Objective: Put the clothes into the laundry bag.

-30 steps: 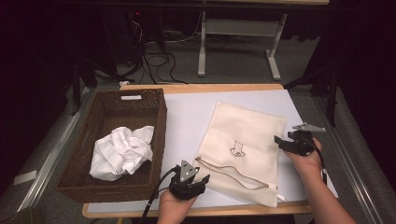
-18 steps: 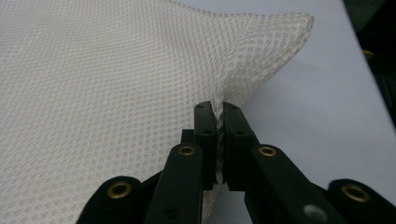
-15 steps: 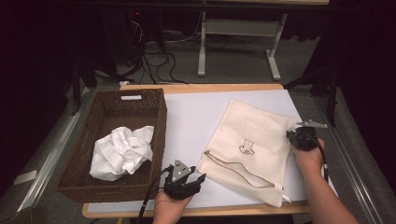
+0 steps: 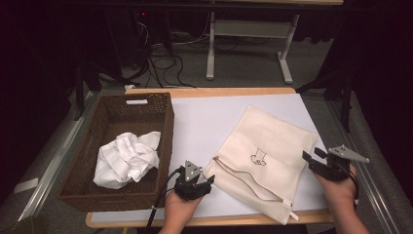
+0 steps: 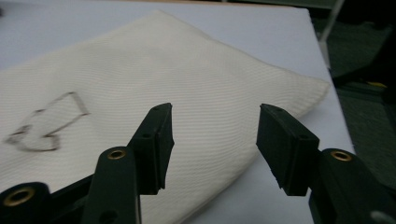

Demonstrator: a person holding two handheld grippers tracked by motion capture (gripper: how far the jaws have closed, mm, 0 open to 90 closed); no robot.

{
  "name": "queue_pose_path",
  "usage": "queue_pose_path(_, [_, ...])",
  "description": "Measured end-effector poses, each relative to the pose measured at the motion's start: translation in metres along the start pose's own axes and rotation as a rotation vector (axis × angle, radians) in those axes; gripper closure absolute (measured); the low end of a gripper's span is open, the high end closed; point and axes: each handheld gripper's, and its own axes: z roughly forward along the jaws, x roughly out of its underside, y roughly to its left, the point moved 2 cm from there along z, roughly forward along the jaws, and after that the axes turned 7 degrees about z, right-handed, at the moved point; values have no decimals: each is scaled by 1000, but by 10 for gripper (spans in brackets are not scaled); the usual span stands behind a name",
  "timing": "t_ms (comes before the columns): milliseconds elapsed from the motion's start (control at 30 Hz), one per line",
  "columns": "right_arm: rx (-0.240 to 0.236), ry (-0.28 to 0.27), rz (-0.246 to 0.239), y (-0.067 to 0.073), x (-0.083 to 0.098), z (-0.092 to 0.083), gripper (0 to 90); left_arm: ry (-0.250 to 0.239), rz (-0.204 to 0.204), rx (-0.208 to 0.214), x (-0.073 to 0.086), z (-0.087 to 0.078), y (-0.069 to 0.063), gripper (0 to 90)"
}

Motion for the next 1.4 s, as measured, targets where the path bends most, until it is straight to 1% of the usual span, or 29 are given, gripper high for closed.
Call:
queue_pose_path(33, [-38, -12, -6, 7, 2, -9, 440, -1, -1, 7, 0, 1, 0, 477])
queue_pose_path(67, [-38, -12, -6, 7, 2, -9, 440, -1, -1, 7, 0, 1, 0, 481])
queue_pose_path(100, [-66, -21, -15, 13, 4, -15, 423, 1, -7, 27, -1, 2, -2, 481])
queue_pose_path(133, [-107, -38, -34, 27, 8, -28, 390, -8, -7, 57, -3, 0, -7, 481])
queue_pose_path(200, [-142, -53, -37, 37, 10, -37, 342, -37, 10, 71, -6, -6, -14, 462])
queue_pose_path(233, [-160, -57, -40, 42, 11, -41, 304, -58, 26, 69, -8, -9, -17, 447])
queue_pose_path(267, [-174, -61, -50, 48, 13, -44, 262, -78, 55, 50, -10, -13, -20, 420])
queue_pose_path(300, [-181, -65, -64, 54, 14, -46, 206, -94, 79, 32, -11, -16, -23, 383])
queue_pose_path(333, [-188, -71, -71, 58, 14, -47, 157, -109, 113, 6, -14, -19, -25, 338])
queue_pose_path(367, [-196, -80, -78, 64, 15, -47, 110, -118, 137, -23, -16, -21, -28, 267])
queue_pose_path(400, [-194, -86, -94, 69, 16, -47, 48, -131, 147, -38, -17, -23, -29, 197])
queue_pose_path(433, [-182, -89, -115, 74, 16, -47, 2, -136, 151, -39, -19, -24, -30, 132])
queue_pose_path(467, [-175, -79, -126, 79, 16, -46, 2, -139, 152, -43, -21, -26, -30, 97])
queue_pose_path(533, [-172, -86, -151, 84, 16, -45, 2, -139, 158, -45, -26, -28, -30, 1])
queue_pose_path(567, [-172, -80, -140, 86, 16, -45, 2, -147, 156, -36, -28, -29, -30, 0])
queue_pose_path(600, [-186, -78, -151, 86, 16, -43, 2, -151, 154, -28, -30, -31, -30, 0])
queue_pose_path(667, [-172, -74, -158, 88, 17, -42, 2, -156, 156, -28, -32, -32, -30, 0])
queue_pose_path(700, [-174, -70, -163, 88, 17, -41, 2, -163, 158, -18, -38, -38, -30, 0])
queue_pose_path(767, [-170, -70, -158, 87, 18, -40, 2, -167, 162, -25, -45, -46, -31, 0])
queue_pose_path(867, [-164, -64, -157, 86, 18, -39, 2, -216, 154, -29, -57, -68, -28, 2])
queue_pose_path(933, [-162, -62, -152, 86, 18, -38, 2, -232, 153, -26, -62, -81, -24, 15])
queue_pose_path(967, [-161, -63, -154, 85, 19, -39, 2, -248, 159, -39, -63, -86, -21, 26])
queue_pose_path(1000, [-158, -65, -158, 85, 19, -39, 2, -250, 168, -62, -63, -92, -19, 29])
queue_pose_path(1100, [-157, -65, -163, 85, 19, -39, 2, -255, 175, -92, -65, -105, -12, 25])
queue_pose_path(1200, [-158, -62, -163, 83, 19, -38, 2, -280, 150, -113, -66, -123, -2, 8])
queue_pose_path(1267, [-157, -61, -163, 82, 19, -37, 2, -284, 143, -131, -66, -131, 4, 6])
queue_pose_path(1300, [-157, -62, -162, 82, 19, -37, 2, -282, 140, -151, -65, -136, 9, 6])
queue_pose_path(1367, [-162, -62, -157, 82, 19, -38, 2, -278, 127, -174, -63, -143, 19, 6])
queue_pose_path(1400, [-164, -66, -164, 82, 19, -39, 2, -275, 118, -183, -62, -145, 23, 6])
